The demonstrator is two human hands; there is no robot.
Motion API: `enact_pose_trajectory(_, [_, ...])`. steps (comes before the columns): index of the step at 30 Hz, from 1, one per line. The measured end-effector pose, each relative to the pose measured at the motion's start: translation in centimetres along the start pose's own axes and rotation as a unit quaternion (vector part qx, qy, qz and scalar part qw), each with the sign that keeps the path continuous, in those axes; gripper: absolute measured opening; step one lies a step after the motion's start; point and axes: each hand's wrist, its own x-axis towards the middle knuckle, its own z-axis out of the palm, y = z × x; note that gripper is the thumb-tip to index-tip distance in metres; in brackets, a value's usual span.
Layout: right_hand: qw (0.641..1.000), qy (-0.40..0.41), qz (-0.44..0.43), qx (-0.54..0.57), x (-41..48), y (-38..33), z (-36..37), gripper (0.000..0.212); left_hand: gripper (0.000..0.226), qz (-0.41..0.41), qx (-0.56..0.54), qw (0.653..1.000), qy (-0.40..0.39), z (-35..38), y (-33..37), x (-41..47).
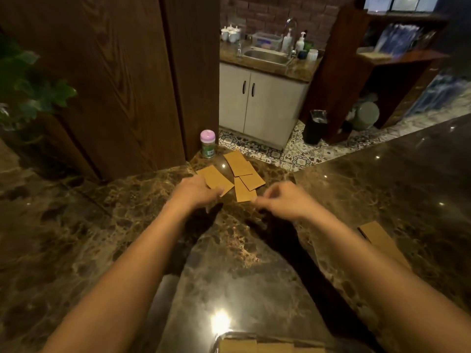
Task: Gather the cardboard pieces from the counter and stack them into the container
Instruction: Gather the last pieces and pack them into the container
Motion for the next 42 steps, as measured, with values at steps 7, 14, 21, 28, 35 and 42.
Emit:
enact_pose_trajectory(7, [0.975, 0.114, 0.19, 0.011, 15.8, -1.3, 2.9, 0.073, 0.087, -0.12, -0.008, 0.991, 0.054, 2.8, 3.6, 10.1])
enact_pose_trajectory(14, [0.944, 0.13, 0.296, 0.06, 22.1, -3.2, 4.4, 0.087, 0.105, -0.204, -0.067, 0.977, 0.013, 3.2, 6.2, 14.8])
enact_pose_trajectory(21, [0.976, 0.046, 0.207, 0.052, 21.7, -2.6, 3.9, 0.068, 0.076, -0.127, -0.184, 0.973, 0.053, 4.2, 6.7, 13.6])
enact_pose_trajectory(28, [0.887, 0.046, 0.113, 0.445, 13.9, -0.6, 2.3, 0.011, 0.044, -0.056, -0.524, 0.849, 0.038, 4.3, 4.1, 9.5])
enact_pose_trajectory(35, [0.805, 0.046, 0.044, 0.59, 2.1, 1.6, 2.7, 0.024, 0.053, 0.041, -0.628, 0.774, -0.065, 4.5, 4.3, -1.5])
enact_pose_trajectory(42, [0.856, 0.154, -0.049, 0.49, -7.9, 0.7, 7.0, 0.031, 0.036, 0.101, -0.708, 0.679, -0.165, 6.5, 6.2, -11.4])
